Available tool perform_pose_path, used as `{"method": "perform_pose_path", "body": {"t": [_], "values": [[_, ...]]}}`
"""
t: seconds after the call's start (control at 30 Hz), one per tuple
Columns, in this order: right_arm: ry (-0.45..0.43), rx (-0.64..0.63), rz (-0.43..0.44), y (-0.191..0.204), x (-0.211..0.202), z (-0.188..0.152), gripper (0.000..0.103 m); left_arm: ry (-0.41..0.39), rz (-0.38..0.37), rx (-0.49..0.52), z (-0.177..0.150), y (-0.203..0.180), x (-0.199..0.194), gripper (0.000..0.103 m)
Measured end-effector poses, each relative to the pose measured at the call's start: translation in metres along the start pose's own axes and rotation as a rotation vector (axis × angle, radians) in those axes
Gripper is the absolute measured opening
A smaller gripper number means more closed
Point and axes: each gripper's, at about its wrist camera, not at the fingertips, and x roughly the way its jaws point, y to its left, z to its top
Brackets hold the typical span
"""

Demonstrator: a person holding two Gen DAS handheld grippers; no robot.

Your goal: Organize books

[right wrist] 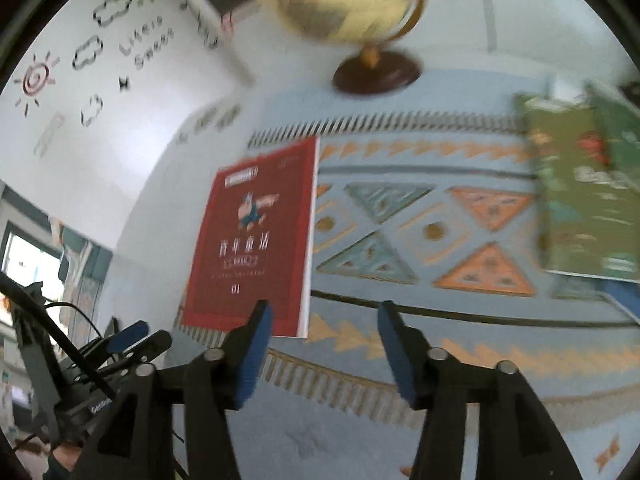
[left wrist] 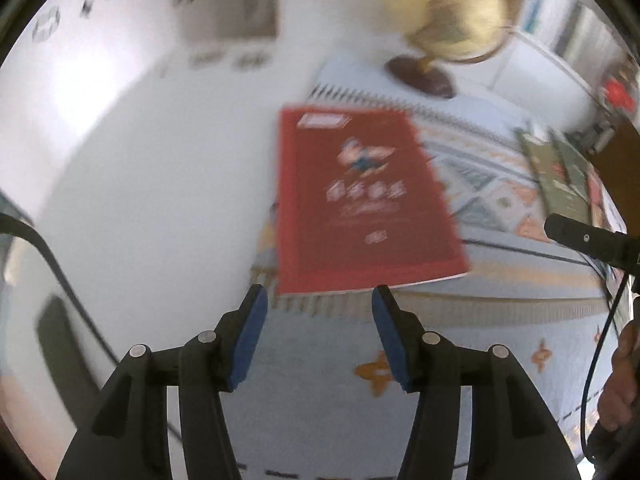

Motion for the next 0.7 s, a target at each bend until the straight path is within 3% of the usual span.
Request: {"method": "perform_pose_path", "body": {"t": [0.17, 0.23, 0.3, 0.37, 0.53, 0.6, 0.7], "values": [[-0.177, -0.050, -0.126, -0.010, -0.085, -0.015, 0.060, -0.166, -0.073, 0.082, 0.011, -0.063, -0.064, 0.053], [-0.251, -0.082, -0.197, -0.014, -0.122, -0.026, 0.072, -0.234, -0.099, 0.122, 0.014, -0.096, -0.089, 0.071], [-0.328, -0.099, -0.249, -0.020, -0.158, -0.036, 0.084, -0.303, -0.119, 0.170, 0.013, -0.127, -0.113, 0.075], [-0.395, -0.099, -0.296, -0.029, -0.189, -0.051, 0.085, -0.358, -0.128, 0.237, 0.004, -0.163, -0.135, 0.075], [-0.445, -0.074, -0.379, -0.059, -0.260, -0.087, 0.085, -0.440, -0.175, 0.351, -0.017, -0.237, -0.169, 0.073], [-0.464, -0.071, -0.440, -0.070, -0.282, -0.099, 0.085, -0.498, -0.143, 0.383, -0.028, -0.262, -0.183, 0.073], [-0.484, -0.059, -0.441, -0.087, -0.309, -0.117, 0.085, -0.544, -0.159, 0.421, -0.039, -0.291, -0.197, 0.075]]}}
